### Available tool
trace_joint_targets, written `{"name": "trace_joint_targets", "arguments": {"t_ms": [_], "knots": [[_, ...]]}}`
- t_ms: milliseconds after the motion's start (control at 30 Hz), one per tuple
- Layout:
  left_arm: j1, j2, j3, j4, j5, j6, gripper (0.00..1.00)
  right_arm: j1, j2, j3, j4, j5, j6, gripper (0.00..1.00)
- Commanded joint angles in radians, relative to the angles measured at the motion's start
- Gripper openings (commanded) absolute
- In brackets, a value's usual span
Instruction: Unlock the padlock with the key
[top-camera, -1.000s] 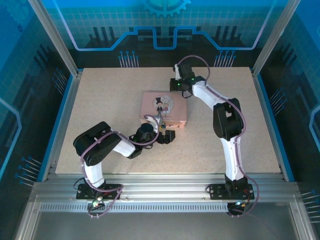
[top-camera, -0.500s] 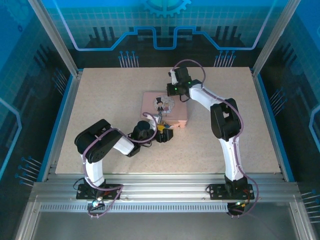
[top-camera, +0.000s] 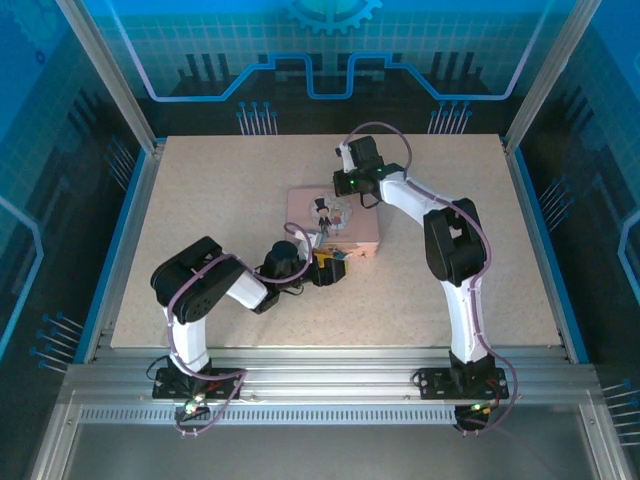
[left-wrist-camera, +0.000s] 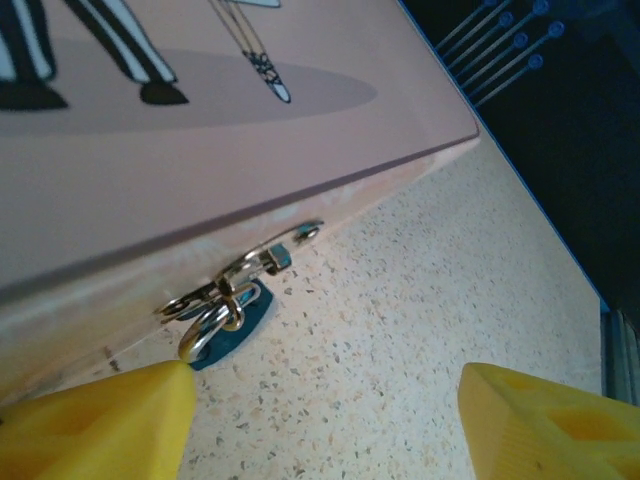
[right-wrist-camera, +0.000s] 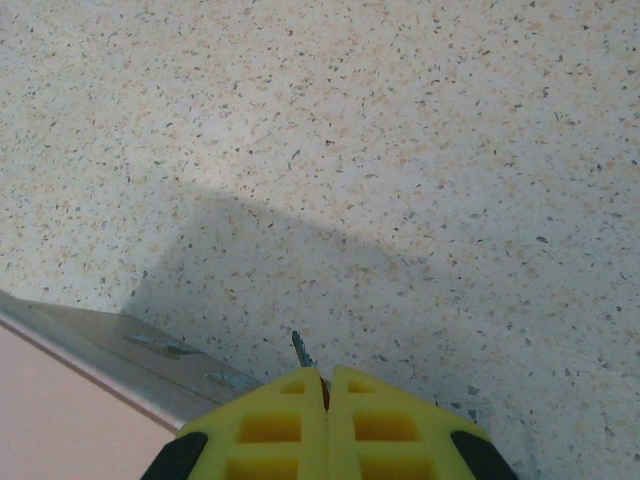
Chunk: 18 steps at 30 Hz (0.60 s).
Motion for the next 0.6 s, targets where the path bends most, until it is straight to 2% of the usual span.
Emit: {"name": "trace_joint_targets", "arguments": {"t_ms": [0,167,200,400,567], "knots": [[-0.003,-0.044,-0.03,0.035,-0.185,0.019,0.79,0.028,-0.024,-0.043,-0.086,-0.045,-0.01,0.0],[-0.047,-0.072,-0.017,-0.032,-0.318,0.076,0.84,0.034,-0.036,-0.062,-0.069,-0.049,-0.005,0.0],[-0.051,-0.067,-0.014,-0.019,-0.315,0.08,0.85,0.036,-0.037,-0.064,-0.069,-0.048,-0.004,0.0],[-0.048,-0.042,0.006,0.062,-0.157,0.104,0.79,0.042,-0.036,-0.071,-0.068,-0.048,-0.004,0.0],[-0.026,-0.026,-0.012,0.159,-0.043,0.071,0.67,0.042,-0.042,-0.076,-0.063,-0.042,-0.004,0.0]]}}
